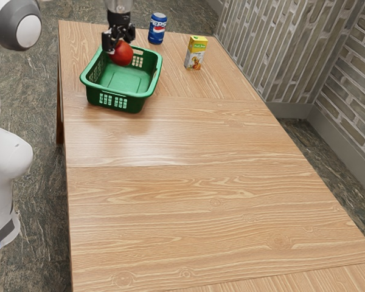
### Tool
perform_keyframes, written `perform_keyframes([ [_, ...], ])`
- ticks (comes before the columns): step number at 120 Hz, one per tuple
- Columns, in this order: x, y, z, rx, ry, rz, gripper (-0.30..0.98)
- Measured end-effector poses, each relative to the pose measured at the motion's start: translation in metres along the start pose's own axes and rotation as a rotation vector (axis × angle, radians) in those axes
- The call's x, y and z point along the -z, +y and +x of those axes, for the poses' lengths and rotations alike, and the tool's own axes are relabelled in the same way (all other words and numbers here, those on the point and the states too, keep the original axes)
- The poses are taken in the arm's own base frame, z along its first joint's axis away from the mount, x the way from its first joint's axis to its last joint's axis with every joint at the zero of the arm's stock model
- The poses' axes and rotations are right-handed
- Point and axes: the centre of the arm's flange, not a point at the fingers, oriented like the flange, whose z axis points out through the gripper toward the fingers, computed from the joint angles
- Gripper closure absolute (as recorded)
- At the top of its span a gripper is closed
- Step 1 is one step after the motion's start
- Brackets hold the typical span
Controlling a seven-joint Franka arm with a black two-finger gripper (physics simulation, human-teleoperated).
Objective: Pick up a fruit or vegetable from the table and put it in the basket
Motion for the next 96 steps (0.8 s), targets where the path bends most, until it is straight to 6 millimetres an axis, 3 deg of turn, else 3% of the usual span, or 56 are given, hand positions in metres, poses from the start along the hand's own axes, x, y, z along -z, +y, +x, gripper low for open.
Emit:
perform_keyframes([
  [4, -0.001, 0.001, 0.001, -0.011, -0.001, 0.003, 0.43],
  [17, 0.000, 0.002, 0.004, -0.038, -0.028, -0.006, 0.22],
  [36, 0.021, -0.009, 0.006, -0.075, -0.035, -0.050, 0.14],
  [65, 0.020, -0.009, 0.001, -0.138, -0.042, -0.053, 0.14],
  [96, 0.012, -0.013, 0.015, -0.151, -0.051, -0.040, 0.14],
])
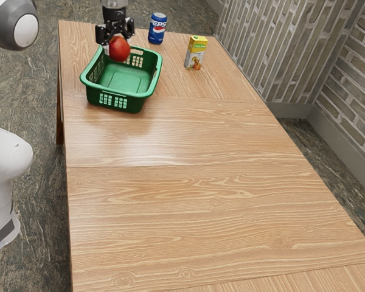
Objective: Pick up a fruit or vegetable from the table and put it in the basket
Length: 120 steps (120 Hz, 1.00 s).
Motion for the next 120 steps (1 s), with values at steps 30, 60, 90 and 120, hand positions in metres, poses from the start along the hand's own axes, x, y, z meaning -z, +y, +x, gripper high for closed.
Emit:
perform_keyframes([
  [30, -0.012, -0.003, 0.001, -0.019, -0.007, 0.020, 0.14],
  [60, -0.009, -0.047, 0.006, 0.017, -0.010, 0.021, 0.10],
  [90, -0.040, -0.018, 0.024, 0.030, -0.055, 0.039, 0.02],
  [120, 0.056, 0.023, -0.294, -0.429, 0.014, -0.114, 0.00],
])
